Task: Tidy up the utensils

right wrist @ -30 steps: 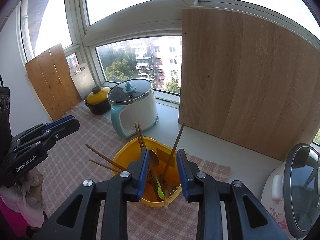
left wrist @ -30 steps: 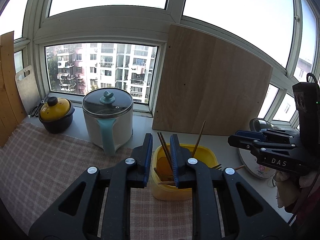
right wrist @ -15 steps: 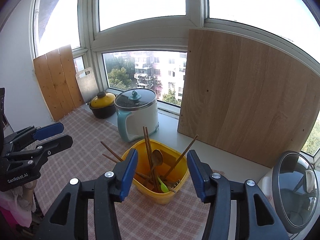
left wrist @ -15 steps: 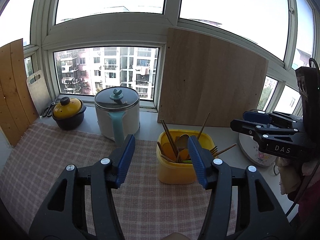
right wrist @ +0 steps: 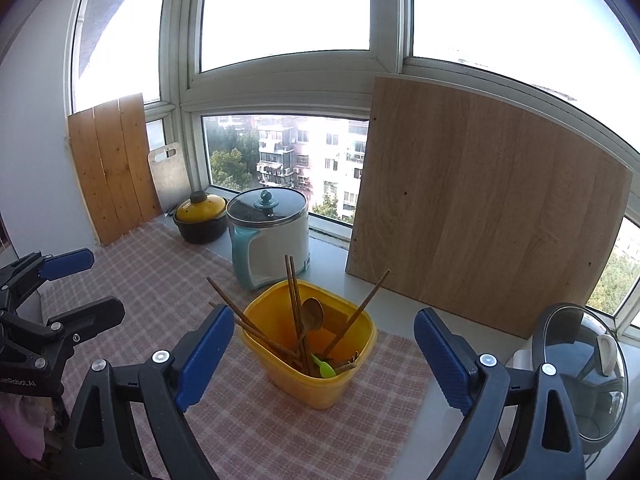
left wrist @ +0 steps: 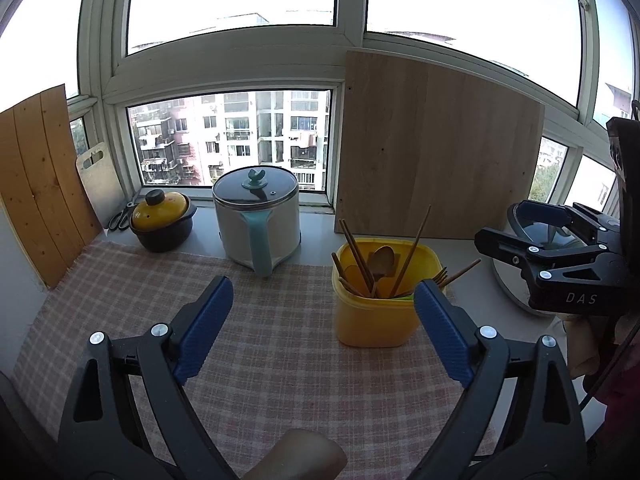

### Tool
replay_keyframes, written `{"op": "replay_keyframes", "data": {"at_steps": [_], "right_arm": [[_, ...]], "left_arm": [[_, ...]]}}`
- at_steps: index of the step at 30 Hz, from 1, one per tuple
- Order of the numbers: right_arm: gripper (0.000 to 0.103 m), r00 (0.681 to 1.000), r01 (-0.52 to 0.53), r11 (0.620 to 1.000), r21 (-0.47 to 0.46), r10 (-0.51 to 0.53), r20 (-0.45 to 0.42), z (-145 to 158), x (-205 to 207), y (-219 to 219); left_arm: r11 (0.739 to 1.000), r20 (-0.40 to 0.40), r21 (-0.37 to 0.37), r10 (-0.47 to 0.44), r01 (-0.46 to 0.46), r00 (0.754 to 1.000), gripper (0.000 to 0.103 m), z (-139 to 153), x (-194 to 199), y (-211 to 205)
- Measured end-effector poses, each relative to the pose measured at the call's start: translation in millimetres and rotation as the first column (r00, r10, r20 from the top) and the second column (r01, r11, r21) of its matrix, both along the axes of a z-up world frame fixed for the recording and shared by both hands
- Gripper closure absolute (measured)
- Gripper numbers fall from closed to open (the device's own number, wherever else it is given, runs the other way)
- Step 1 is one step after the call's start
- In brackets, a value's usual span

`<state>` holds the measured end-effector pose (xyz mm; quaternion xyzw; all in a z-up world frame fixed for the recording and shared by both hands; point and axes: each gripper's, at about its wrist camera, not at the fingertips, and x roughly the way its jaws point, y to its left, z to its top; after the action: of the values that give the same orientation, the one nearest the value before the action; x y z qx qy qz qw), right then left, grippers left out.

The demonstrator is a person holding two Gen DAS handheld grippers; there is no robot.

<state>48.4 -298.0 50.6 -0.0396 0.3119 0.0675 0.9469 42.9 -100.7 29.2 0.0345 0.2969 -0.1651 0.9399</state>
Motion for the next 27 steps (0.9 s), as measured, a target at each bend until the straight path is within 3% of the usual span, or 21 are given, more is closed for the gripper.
{"op": "replay_keyframes", "data": {"at_steps": [8,27], "right_arm": [[0.0,0.999,0.048,0.999,-0.007,-0.048,0.007,-6,-6,2],[0.0,0.997,0.078,0.997,0.025,-0.077,-0.024,-20,-12,7]], "left_arm": [[0.998,-0.007,0.068,-0.005,0.006,1.0,0.004,-6,-7,-5],[0.997,-0.038,0.068,0.021,-0.019,0.999,0.001,-11,-4,1]]}}
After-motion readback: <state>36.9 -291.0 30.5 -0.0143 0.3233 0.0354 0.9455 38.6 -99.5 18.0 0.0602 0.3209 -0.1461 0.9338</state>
